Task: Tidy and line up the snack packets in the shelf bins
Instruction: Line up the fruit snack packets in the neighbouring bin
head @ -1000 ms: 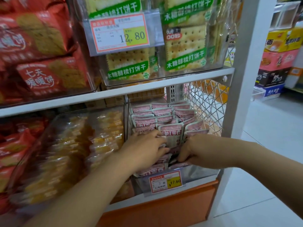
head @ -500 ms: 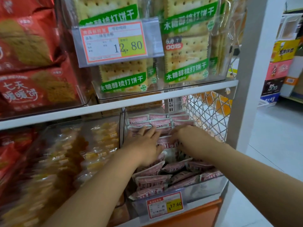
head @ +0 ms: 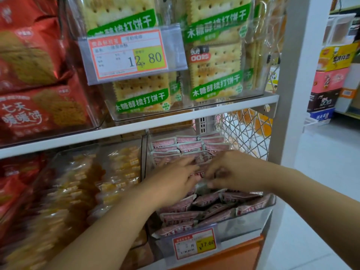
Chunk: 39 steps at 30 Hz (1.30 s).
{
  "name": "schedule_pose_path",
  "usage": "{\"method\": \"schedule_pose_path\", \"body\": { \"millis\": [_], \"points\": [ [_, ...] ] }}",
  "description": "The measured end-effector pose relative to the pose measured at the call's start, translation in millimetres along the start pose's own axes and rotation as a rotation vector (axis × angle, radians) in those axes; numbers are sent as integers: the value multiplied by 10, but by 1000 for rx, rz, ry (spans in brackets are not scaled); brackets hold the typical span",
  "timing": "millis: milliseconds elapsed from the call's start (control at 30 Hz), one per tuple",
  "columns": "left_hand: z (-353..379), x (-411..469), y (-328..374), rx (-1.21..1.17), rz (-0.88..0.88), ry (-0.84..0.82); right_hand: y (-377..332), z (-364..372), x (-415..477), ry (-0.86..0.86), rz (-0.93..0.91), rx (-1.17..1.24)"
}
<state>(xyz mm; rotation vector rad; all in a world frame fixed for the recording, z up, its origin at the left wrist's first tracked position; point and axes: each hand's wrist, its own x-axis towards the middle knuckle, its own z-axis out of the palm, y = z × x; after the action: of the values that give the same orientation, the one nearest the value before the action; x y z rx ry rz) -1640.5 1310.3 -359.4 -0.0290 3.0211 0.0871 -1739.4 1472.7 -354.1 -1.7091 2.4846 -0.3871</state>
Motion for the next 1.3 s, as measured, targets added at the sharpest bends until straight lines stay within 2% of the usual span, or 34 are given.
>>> {"method": "schedule_pose_path", "body": {
  "millis": [100, 200, 333, 467, 600, 667, 733, 800, 900, 1000, 1167, 1300],
  "points": [
    [6, -78, 37, -69, 20, -97, -130, -18, -103, -132, -10, -171],
    [51, -146, 9, 70, 48, -97, -142, 32, -108, -25, 57, -296],
    [100, -97, -14, 176, -6, 59, -113, 150, 63, 156, 158, -315],
    [122, -70, -46, 186, -84, 89, -51, 213, 139, 193, 205, -290],
    [98, -116, -6, 93, -18, 120, -25, 186, 115, 144, 179, -230],
    [42, -165, 51, -4, 61, 197, -36, 148, 63, 125, 131, -180],
    [-14, -222, 152, -118, 135, 195, -40, 69, -8, 120, 101, -135],
    [-5, -269, 266, -141, 204, 95, -40, -2, -91, 90, 116, -208],
    [126, -238, 296, -42, 271, 6, -34, -12, -168, -39, 149, -448],
    [178, -163, 207, 33, 200, 58, -6, 51, -167, -170, 216, -584],
    [204, -121, 169, 52, 87, 224, 31, 26, -111, -160, 137, -630],
    [227, -109, 184, 124, 34, 221, -9, 62, -134, -169, 85, -725]
  ]
}}
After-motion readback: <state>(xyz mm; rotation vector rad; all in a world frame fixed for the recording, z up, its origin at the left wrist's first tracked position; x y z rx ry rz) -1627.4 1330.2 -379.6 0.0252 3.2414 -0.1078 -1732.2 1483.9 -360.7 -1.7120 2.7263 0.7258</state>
